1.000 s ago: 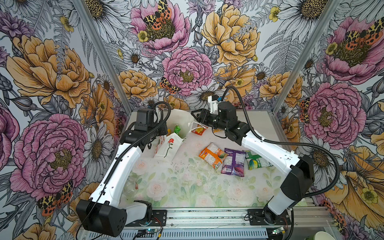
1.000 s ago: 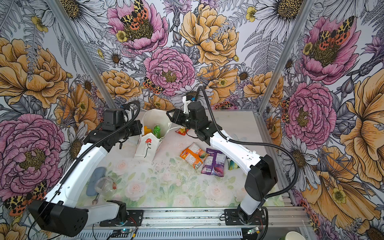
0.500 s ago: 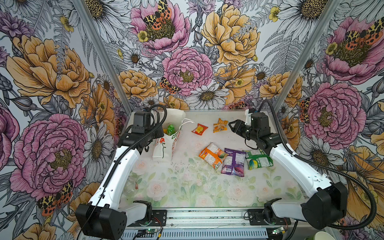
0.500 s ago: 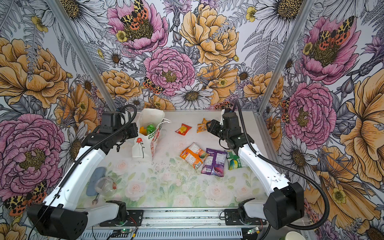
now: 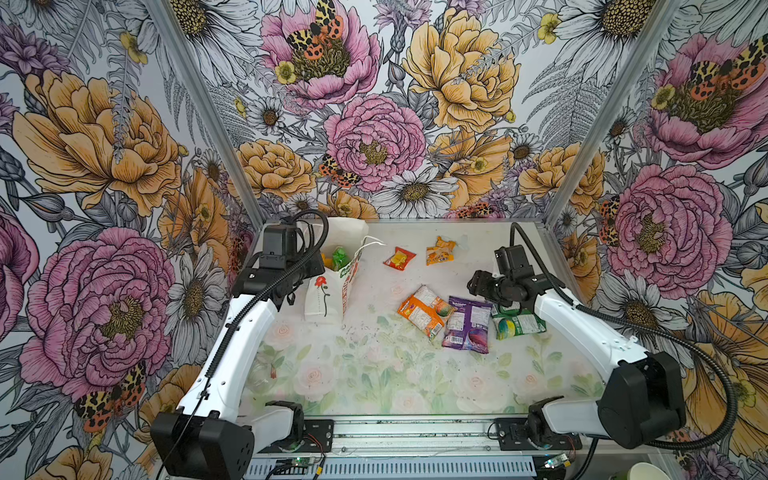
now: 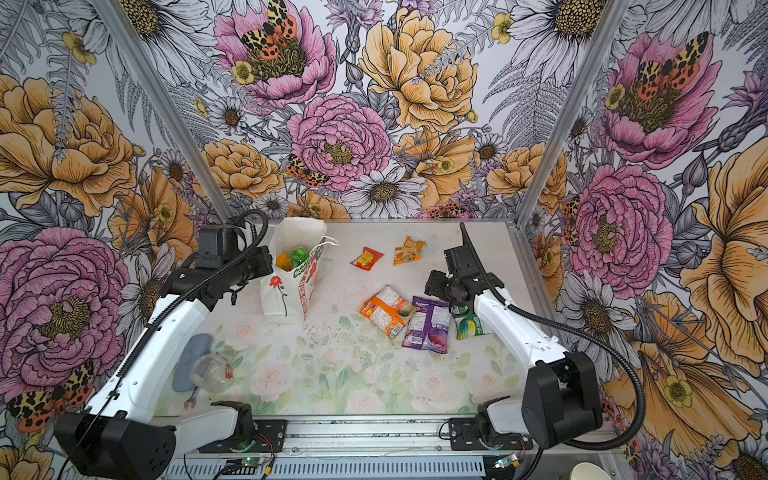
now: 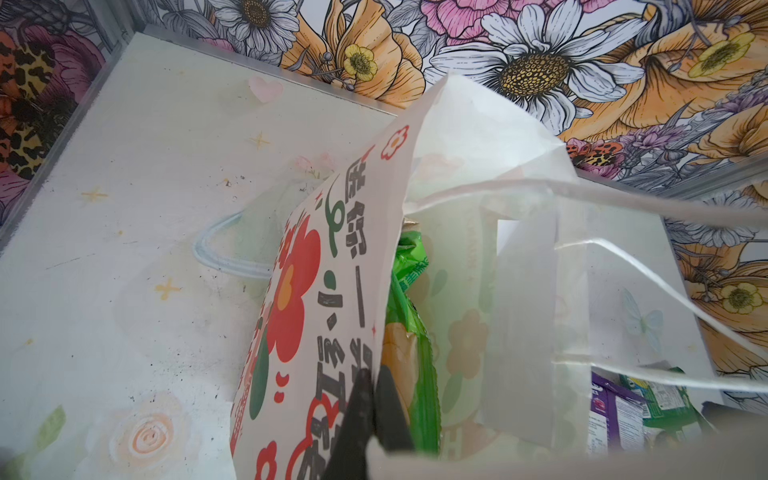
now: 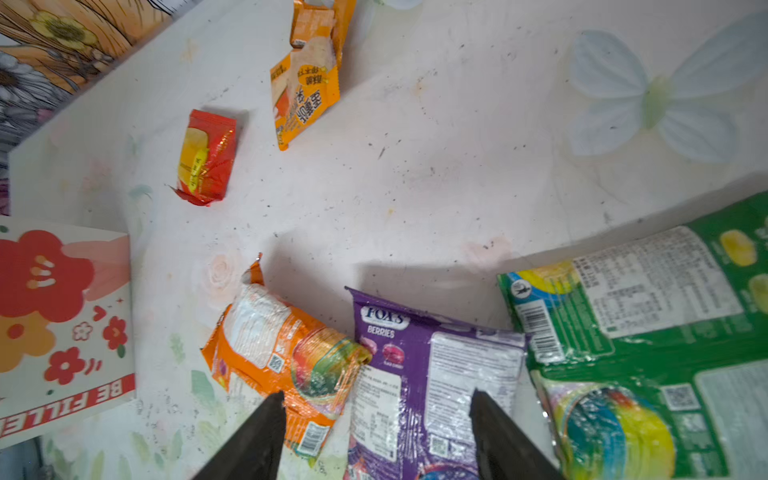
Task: Place the snacks into the paper bag
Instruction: 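Withdraw the right gripper from the paper bag toward the remaining snacks, then lower the right gripper onto the purple FOX'S candy bag and grasp it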
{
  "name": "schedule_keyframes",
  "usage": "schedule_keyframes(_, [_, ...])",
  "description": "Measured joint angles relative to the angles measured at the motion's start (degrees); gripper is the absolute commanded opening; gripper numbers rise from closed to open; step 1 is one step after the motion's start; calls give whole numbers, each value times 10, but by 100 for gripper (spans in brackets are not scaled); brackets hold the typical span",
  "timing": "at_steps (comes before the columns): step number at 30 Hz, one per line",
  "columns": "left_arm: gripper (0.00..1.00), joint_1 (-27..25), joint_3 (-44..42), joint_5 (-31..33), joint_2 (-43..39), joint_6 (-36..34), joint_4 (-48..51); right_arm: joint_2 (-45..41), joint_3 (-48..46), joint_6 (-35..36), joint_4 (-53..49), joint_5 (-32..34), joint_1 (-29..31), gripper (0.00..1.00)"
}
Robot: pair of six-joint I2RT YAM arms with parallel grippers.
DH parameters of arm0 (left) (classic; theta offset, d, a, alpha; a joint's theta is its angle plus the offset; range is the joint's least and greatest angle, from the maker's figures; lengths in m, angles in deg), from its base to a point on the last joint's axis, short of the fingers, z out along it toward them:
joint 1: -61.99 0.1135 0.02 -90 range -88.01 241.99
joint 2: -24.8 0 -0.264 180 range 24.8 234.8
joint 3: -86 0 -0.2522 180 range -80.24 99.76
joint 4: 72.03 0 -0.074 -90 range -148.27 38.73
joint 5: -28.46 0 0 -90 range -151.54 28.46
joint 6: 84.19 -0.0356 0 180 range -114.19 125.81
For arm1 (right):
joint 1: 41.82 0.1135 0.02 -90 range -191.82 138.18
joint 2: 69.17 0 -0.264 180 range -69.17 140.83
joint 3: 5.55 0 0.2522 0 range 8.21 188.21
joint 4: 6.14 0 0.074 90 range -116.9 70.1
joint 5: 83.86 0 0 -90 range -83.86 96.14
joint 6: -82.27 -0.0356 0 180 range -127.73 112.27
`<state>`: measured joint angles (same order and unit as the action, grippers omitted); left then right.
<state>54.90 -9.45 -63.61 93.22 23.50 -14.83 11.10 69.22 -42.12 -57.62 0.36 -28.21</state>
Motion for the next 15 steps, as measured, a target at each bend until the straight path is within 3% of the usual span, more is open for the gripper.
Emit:
schedule_keyframes(8, [0, 6, -3, -2, -5, 0, 0, 176, 147, 118, -84, -16, -12, 75])
schedule_keyframes(15, [0, 10, -4, -4, -8, 2, 0, 242, 177, 182, -122, -15, -6, 77])
